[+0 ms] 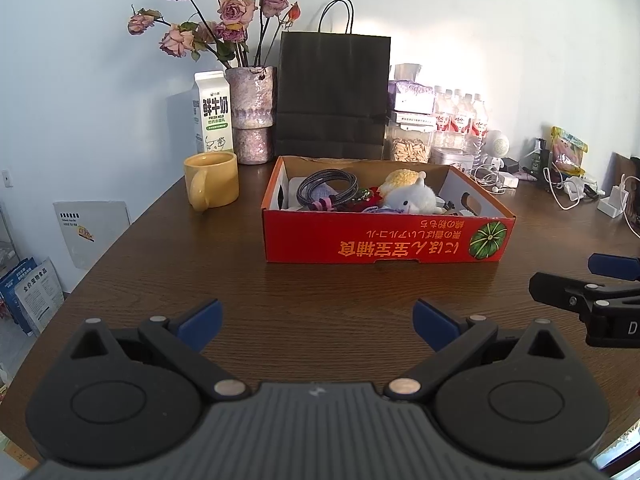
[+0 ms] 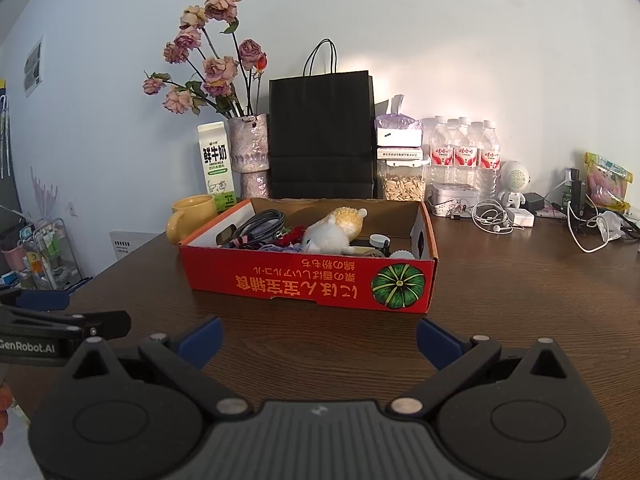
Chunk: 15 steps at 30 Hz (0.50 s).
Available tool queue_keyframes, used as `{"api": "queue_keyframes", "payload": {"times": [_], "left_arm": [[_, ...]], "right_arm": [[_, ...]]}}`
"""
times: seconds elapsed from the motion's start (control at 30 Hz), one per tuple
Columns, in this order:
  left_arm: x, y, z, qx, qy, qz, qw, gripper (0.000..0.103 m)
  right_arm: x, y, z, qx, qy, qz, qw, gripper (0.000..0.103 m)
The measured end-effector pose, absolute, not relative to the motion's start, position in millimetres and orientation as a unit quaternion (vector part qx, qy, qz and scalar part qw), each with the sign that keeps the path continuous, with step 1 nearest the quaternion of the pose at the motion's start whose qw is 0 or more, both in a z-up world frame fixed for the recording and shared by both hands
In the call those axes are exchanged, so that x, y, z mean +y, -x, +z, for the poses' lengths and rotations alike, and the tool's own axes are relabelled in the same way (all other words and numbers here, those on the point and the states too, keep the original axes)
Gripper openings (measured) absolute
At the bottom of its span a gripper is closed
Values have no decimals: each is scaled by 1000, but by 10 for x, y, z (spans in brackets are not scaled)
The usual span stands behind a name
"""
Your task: Organize objects
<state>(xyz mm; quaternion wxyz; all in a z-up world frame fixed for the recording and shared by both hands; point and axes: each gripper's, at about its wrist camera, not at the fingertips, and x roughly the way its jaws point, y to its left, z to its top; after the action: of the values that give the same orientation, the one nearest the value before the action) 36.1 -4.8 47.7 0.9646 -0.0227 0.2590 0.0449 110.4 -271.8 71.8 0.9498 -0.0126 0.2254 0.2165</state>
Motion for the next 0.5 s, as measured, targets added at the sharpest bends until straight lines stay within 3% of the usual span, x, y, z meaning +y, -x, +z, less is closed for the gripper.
{"api": "queue_keyframes", "payload": {"times": [0.5], "left_arm": [[-36, -341, 477, 256, 29, 41, 965, 103]], "right_arm": [[-2711, -1103, 703, 226, 13, 216, 950, 103]]}}
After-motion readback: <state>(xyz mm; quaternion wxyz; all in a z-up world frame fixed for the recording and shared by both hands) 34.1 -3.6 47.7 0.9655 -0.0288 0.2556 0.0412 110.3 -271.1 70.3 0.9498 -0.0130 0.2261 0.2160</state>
